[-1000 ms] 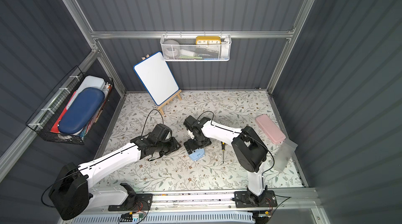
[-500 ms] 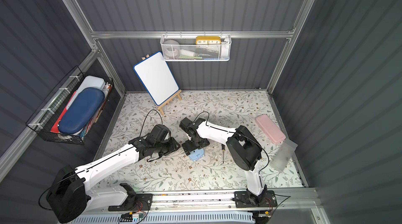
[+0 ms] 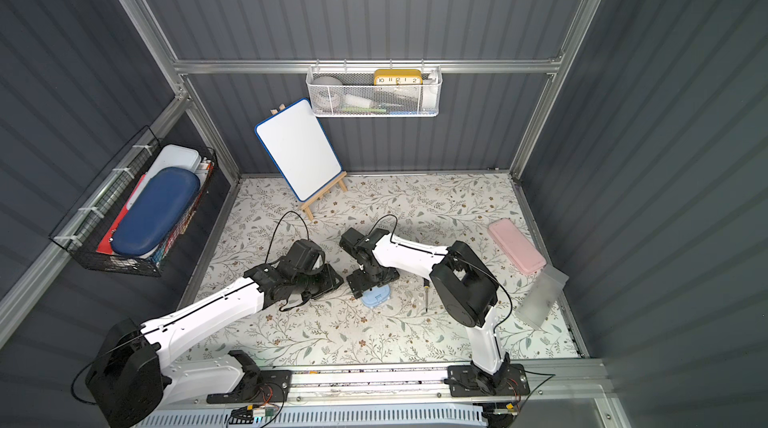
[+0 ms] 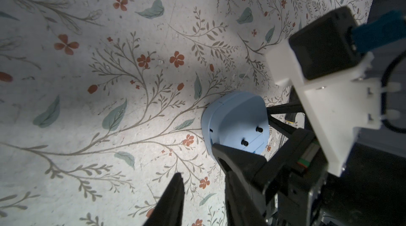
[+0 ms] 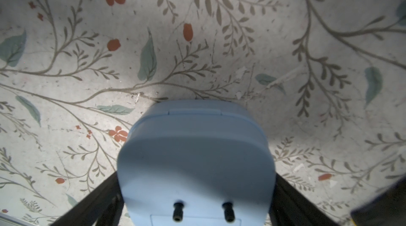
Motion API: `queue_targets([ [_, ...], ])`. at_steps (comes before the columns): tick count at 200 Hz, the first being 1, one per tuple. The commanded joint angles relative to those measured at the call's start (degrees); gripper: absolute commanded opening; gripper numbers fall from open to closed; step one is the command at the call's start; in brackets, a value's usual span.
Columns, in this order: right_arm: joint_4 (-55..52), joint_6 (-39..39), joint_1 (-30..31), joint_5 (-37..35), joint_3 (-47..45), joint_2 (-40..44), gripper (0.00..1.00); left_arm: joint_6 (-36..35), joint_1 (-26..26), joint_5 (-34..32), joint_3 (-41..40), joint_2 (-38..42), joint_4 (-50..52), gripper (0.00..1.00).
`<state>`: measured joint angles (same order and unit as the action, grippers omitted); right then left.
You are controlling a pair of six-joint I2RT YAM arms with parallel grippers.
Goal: Remove the battery from the alarm
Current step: Adjust the alarm at the center of the board.
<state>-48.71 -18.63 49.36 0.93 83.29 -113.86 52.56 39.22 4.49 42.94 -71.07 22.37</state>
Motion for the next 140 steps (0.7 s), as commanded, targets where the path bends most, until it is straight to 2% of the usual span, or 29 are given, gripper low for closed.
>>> queue_targets([
  [1, -1.26, -1.14, -0.06, -4.76, -2.23, -4.96, 0.99, 0.64, -0.43, 0.51, -1.4, -0.17, 0.71, 0.36],
  [55, 1.32, -2.61, -0.3, -9.11, -3.82, -5.69, 0.98, 0.89, -0.38, -0.22, -1.02, -0.43, 1.39, 0.36],
  [63, 1.51, -2.35, -0.7, -7.72, -3.78, -6.37, 0.83, 0.86, -0.4, -0.51, -0.83, -0.31, 1.84, 0.36],
  [74, 0.96, -2.28, -1.34, -5.69, -3.13, -7.51, 0.68, 0.78, -0.37, -0.67, -0.59, -0.06, 2.17, 0.36],
  [98, 1.97, -2.05, -1.71, -3.79, -3.53, -7.78, 0.41, 0.97, -0.37, -0.93, -0.87, 0.71, 2.48, 0.36],
  [117, 1.67, -2.48, -1.69, -3.03, -3.26, -7.28, 0.34, 1.06, -0.37, -1.13, -1.07, 1.11, 2.68, 0.36],
  [140, 1.65, -1.74, -1.27, -3.85, -3.41, -5.15, 0.35, 0.98, -0.4, -1.23, -0.97, 0.87, 2.2, 0.35],
])
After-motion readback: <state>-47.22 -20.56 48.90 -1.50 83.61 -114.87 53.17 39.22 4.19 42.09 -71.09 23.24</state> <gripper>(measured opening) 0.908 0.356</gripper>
